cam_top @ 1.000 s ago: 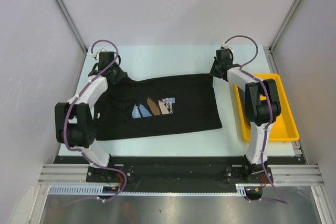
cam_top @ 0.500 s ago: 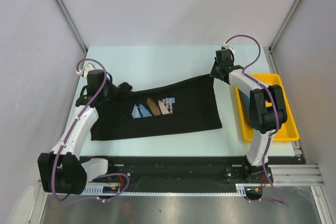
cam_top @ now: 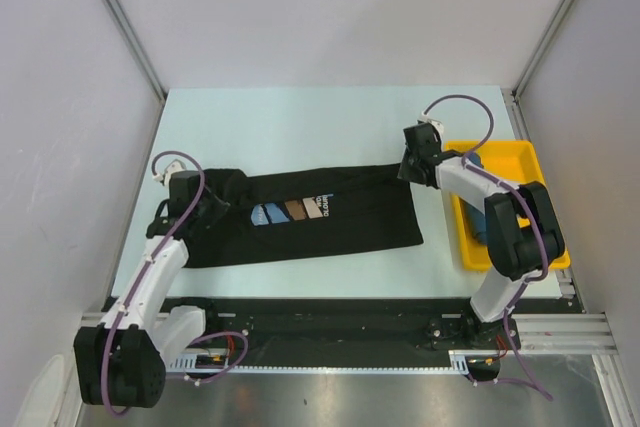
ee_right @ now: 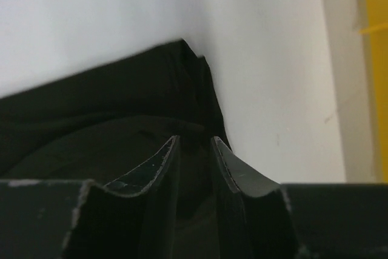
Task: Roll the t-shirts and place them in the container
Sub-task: Fold the T-shirt at the center of the board.
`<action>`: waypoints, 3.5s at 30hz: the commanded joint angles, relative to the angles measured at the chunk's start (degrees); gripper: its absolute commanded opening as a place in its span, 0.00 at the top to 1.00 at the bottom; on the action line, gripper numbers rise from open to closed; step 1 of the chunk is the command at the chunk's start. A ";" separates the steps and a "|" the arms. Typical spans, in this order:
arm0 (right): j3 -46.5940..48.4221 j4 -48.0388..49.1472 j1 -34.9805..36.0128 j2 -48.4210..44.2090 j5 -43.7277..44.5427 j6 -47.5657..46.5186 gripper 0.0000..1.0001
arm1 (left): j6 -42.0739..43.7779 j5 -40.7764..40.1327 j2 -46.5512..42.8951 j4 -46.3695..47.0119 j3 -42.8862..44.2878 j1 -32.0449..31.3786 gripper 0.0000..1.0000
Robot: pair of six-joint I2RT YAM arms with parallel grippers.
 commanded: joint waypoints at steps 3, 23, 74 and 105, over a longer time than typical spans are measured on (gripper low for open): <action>-4.47 -1.05 -0.52 -6.65 -2.00 4.04 0.58 | 0.42 3.40 -1.79 2.66 -4.87 0.39 1.00; -6.41 11.60 -3.51 -1.38 -11.67 11.16 0.57 | 1.56 5.25 -0.38 3.01 -2.76 0.39 1.00; -15.55 7.20 -7.38 -9.39 -17.56 12.38 0.58 | 4.99 7.36 -5.65 -3.75 -3.20 2.15 1.00; -11.34 2.82 -6.76 -10.25 -7.29 5.28 0.97 | 4.64 4.20 -10.04 -9.37 0.05 4.35 1.00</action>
